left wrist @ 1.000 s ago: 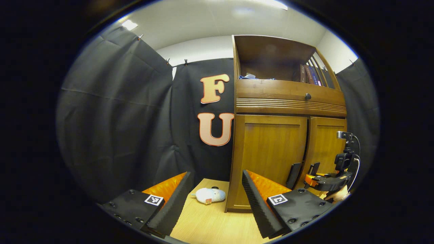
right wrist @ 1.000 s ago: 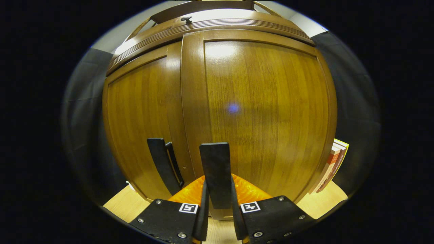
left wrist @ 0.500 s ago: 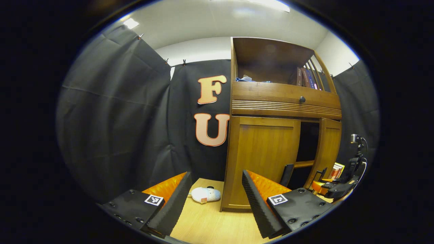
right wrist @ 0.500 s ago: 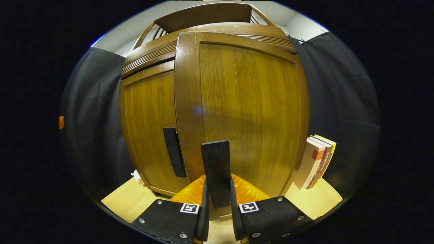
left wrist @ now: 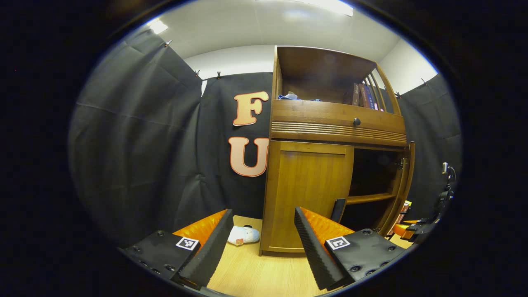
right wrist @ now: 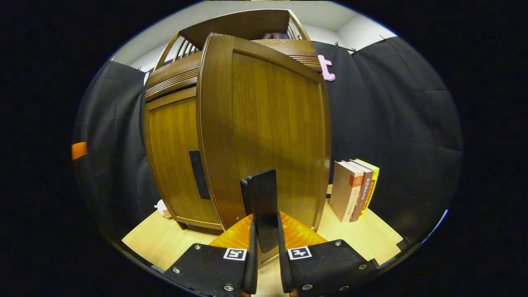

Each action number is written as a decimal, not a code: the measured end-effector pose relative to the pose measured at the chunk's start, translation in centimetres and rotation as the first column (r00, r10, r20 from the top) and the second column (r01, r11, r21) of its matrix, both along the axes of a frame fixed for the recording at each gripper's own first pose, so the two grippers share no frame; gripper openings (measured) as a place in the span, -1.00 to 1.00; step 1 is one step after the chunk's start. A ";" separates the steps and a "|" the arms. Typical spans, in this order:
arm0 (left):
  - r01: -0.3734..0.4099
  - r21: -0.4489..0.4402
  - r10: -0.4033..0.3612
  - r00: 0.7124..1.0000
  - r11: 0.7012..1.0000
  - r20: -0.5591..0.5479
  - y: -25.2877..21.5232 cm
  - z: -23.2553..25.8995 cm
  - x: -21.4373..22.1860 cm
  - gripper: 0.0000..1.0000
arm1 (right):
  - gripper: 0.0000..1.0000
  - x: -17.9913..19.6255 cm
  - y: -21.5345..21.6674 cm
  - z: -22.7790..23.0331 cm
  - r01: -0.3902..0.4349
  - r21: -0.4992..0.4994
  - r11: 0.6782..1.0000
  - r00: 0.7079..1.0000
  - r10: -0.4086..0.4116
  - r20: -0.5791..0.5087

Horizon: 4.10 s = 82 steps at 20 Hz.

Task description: Open the right door of the double-door shoe cabinet with the right hand, and open the left door with the left hand.

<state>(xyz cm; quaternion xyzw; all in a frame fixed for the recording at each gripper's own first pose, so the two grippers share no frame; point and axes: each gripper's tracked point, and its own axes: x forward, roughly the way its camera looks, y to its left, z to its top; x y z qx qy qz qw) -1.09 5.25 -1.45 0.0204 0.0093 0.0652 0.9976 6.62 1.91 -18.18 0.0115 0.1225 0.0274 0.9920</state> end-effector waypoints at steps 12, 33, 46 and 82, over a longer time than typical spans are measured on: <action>0.106 0.000 -0.106 0.994 0.994 -0.023 -6.3 -0.9 1.0 0.87 | -0.82 -3.6 -7.7 1.2 0.061 0.008 0.998 0.998 -0.061 -0.005; 0.189 -0.012 -0.190 0.980 0.982 -0.060 -15.0 -5.2 6.9 0.93 | -0.94 -6.1 -23.4 2.3 0.102 0.052 0.993 0.995 -0.102 0.012; 0.242 -0.049 -0.245 0.967 0.969 -0.067 -18.6 -10.8 17.1 0.87 | 0.10 -7.1 -26.9 5.6 0.235 0.051 0.971 0.969 -0.238 0.071; 0.376 -0.051 -0.379 0.911 0.925 -0.163 -16.9 -17.8 14.9 -0.31 | 0.85 -8.6 -22.0 9.4 0.302 -0.028 0.953 0.943 -0.295 0.156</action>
